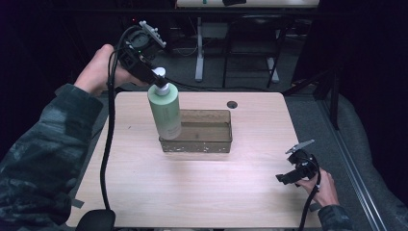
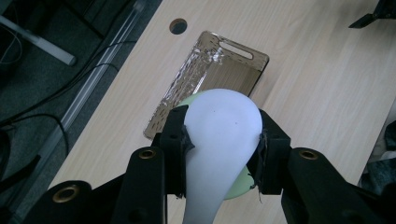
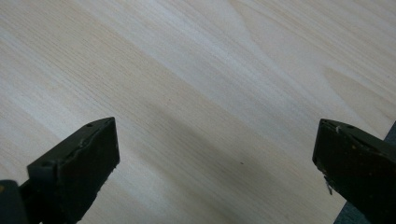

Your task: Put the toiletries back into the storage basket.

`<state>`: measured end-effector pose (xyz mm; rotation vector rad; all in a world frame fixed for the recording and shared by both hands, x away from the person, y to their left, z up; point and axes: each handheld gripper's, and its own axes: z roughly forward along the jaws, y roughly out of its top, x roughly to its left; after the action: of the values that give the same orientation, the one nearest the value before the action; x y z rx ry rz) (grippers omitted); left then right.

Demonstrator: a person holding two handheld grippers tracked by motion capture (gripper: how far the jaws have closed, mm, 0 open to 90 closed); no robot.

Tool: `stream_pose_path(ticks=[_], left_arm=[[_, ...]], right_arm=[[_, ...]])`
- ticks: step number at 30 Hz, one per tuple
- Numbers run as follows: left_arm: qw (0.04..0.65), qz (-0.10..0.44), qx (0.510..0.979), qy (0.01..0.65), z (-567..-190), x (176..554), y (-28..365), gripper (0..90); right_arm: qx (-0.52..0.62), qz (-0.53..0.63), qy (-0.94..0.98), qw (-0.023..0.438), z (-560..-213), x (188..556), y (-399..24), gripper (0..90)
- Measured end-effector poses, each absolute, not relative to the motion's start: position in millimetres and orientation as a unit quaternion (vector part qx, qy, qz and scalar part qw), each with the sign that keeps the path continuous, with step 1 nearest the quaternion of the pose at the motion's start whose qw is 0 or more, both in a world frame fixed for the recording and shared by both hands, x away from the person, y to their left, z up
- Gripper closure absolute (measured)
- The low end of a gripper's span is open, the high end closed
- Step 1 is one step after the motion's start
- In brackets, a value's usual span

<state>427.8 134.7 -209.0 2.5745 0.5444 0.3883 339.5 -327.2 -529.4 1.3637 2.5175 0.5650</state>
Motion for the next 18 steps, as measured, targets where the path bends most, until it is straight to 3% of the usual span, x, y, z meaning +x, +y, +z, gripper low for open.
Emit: stream_pose_path(ticks=[18], left_arm=[[0.229,0.138,0.94,0.213,-220.2,450.8,122.9,63.1]], right_arm=[[0.466,0.191,0.857,0.111,-529.8,339.5,-327.5,0.7]])
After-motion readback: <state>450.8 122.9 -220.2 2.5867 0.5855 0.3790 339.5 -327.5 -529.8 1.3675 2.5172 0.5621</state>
